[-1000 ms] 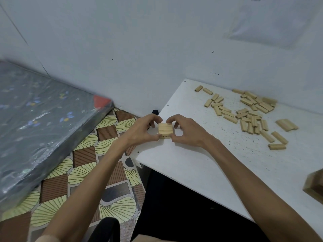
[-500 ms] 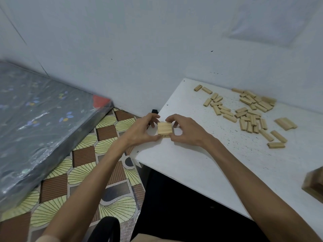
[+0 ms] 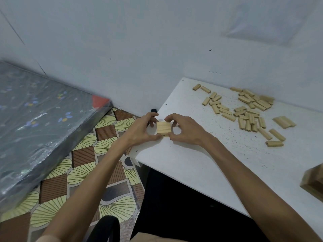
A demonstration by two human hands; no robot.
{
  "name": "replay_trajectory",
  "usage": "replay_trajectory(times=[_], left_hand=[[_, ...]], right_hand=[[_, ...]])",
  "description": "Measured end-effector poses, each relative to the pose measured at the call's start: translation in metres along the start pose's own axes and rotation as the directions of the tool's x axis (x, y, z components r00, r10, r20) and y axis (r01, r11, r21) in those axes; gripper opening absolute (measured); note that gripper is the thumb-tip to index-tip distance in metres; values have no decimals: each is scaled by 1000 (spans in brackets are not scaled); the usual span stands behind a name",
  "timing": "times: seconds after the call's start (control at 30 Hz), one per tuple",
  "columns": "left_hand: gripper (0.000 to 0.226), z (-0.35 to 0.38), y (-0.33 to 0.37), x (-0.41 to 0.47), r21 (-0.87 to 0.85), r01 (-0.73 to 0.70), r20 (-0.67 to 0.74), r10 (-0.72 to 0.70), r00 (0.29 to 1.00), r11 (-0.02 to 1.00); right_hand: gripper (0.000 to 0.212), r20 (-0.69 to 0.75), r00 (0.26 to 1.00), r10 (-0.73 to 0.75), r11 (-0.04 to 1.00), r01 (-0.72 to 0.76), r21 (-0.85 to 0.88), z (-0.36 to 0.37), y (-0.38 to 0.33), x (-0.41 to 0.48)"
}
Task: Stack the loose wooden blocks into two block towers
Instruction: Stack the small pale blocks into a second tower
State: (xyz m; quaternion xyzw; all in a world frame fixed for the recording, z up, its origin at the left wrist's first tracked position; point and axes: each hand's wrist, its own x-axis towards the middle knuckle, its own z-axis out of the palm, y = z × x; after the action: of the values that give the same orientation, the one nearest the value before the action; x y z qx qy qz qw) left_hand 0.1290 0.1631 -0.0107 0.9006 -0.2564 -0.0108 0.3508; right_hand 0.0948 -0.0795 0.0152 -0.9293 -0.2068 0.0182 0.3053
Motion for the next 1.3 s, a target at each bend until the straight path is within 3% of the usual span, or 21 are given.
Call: replay_trajectory(times=[0.47, 0.73, 1.3], left_hand=[[98, -4, 7, -3, 15, 13, 41, -13, 999, 1000], [54, -12, 37, 5, 31, -47, 37, 46, 998, 998], [44, 46, 117, 88, 202, -275, 182, 240, 954, 940]], right_hand=[[73, 32, 999, 15, 1000, -16, 20, -3, -2, -4], [48, -54, 998, 42, 991, -49, -122, -18, -3, -23], [45, -188, 927, 325, 877, -370, -307, -78, 56, -92]])
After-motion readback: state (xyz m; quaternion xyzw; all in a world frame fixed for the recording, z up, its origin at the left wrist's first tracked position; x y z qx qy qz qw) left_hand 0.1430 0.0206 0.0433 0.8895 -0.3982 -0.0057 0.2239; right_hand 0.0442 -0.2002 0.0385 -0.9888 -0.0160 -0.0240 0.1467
